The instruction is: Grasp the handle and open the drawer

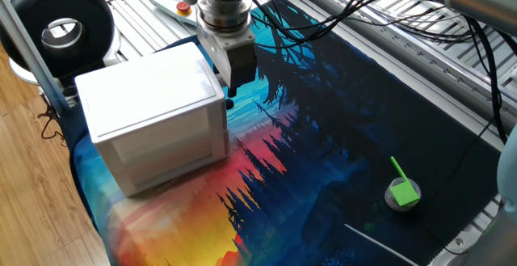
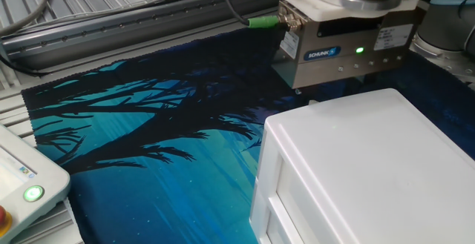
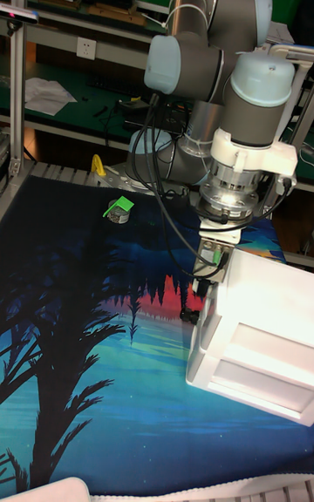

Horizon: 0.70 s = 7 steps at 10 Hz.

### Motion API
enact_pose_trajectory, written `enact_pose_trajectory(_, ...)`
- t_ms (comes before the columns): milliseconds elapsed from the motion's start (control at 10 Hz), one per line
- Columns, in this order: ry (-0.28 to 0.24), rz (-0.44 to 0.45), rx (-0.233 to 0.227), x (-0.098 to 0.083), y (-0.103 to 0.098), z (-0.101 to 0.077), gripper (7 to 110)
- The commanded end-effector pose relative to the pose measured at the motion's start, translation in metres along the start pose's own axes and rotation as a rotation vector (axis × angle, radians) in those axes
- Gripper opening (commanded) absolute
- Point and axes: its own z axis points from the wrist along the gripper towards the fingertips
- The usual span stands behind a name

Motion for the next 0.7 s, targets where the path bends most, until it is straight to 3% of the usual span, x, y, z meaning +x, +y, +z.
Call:
enact_pose_trajectory(0, -0.013, 0.002, 0.006, -0.0005, 0.0000, 0.0038, 66)
enact_pose_trajectory(300, -0.011, 0.011, 0.005, -0.0007, 0.0013, 0.0041, 66)
enact_pose_trajectory(400, -0.011, 0.014, 0.003, -0.0005, 0.0017, 0.0042, 44)
enact_pose_trajectory(600, -0.017, 0.022, 0.002, -0.0022, 0.0025, 0.0047, 44)
